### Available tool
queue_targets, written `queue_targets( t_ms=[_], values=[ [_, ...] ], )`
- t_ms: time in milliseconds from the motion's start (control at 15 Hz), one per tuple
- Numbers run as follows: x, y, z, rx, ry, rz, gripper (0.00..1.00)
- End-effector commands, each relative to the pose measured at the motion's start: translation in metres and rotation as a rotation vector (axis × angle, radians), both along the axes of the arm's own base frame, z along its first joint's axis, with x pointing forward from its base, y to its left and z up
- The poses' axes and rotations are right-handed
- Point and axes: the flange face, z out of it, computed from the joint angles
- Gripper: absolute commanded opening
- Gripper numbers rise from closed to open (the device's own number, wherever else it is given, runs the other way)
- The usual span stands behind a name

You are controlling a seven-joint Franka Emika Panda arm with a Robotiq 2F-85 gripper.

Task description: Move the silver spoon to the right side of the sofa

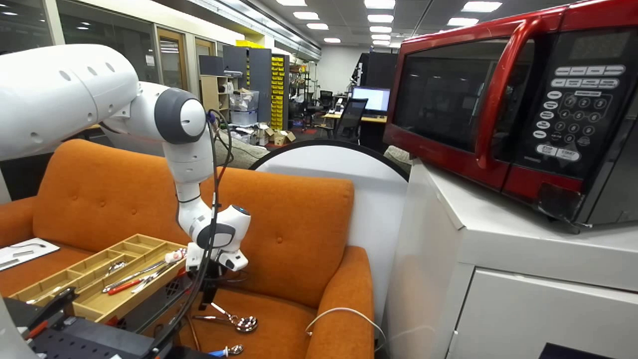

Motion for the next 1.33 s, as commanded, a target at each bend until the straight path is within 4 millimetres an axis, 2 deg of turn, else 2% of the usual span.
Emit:
queue_targets(
  t_ms=[0,133,533,800,1267],
  values=[
    [0.003,-0.002,-0.004,0.007,0.008,-0.008,1.00],
    [0.007,-0.009,-0.011,0.037,0.002,-0.049,1.00],
    [0.015,-0.047,-0.047,0.015,-0.012,-0.314,1.00],
    [0.010,-0.048,-0.067,0.024,0.017,-0.377,1.00],
    [0.006,-0.055,-0.067,0.006,0.030,-0.406,1.00]
  ],
)
